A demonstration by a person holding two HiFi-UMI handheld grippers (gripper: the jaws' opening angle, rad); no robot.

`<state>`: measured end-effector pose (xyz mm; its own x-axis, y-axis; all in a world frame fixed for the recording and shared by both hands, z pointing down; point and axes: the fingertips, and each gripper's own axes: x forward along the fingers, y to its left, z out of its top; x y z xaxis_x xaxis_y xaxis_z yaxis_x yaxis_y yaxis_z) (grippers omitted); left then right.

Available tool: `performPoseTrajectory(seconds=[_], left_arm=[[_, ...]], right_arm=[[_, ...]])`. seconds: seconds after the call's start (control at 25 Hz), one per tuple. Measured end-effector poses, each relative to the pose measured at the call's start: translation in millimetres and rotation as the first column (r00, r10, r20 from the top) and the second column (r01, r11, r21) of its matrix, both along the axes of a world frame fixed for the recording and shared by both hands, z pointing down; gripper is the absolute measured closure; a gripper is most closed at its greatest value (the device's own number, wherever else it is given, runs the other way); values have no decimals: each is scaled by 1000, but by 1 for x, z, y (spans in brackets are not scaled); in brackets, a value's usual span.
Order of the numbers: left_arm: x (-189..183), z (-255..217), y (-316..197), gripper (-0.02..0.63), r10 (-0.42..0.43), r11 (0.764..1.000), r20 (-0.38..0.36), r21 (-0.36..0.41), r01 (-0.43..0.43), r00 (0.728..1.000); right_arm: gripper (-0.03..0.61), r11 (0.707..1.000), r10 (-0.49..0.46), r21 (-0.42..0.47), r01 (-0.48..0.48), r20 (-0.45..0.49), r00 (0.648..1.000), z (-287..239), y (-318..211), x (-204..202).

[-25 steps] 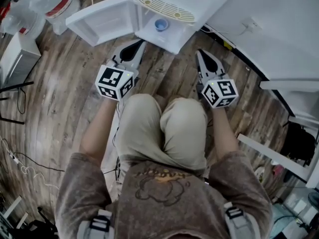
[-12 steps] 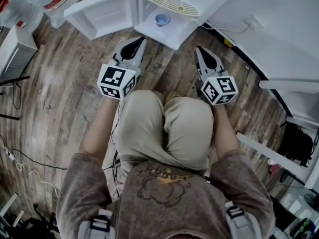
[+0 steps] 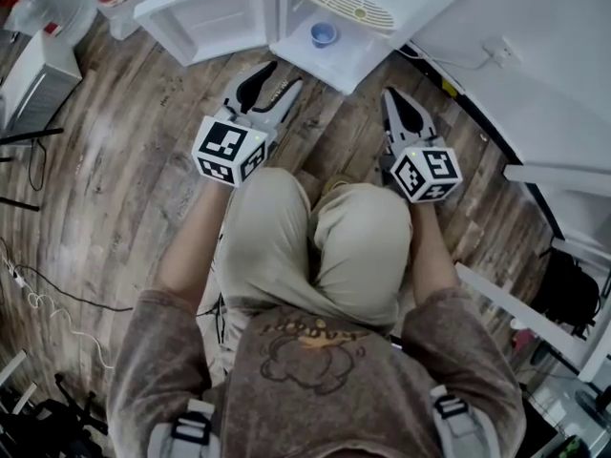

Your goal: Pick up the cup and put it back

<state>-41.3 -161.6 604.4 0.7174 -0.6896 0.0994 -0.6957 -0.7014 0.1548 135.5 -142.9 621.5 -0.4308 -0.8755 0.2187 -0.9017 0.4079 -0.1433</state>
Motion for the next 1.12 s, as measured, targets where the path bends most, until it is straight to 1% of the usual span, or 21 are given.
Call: performPoseTrajectory(seconds=[0.12, 0.28, 0.4, 0.56, 0.76, 1.0, 1.12], left_arm=[[-4, 3, 0, 382, -5, 1000, 3, -8, 6, 1000], [-4, 9, -4, 274, -2, 1000, -32, -7, 2, 999], [-1, 20, -12, 239, -8, 1000, -27, -8, 8, 1000], [11, 46, -28, 230, -17, 999, 4, -33, 17, 1000], [21, 86, -57, 230, -43, 998, 43, -47, 45, 998], [37, 130, -93, 230, -51, 996, 70, -69, 55, 996], [50, 154, -105, 230, -39, 996, 108, -77, 47, 993]], right_arm=[[577, 1000, 14, 9, -14, 8, 1000, -2, -1, -5], [577, 1000, 0, 3, 0, 8, 1000, 1, -1, -10], [577, 1000, 8, -3, -8, 27, 1000, 3, 1, -6], [577, 1000, 26, -11, -25, 61, 998, 7, 5, -2], [577, 999, -12, -46, 15, 66, 998, 18, 10, -7], [577, 999, -33, -39, 35, 67, 997, 20, 9, -5], [577, 998, -43, -32, 45, 72, 997, 20, 5, -5]])
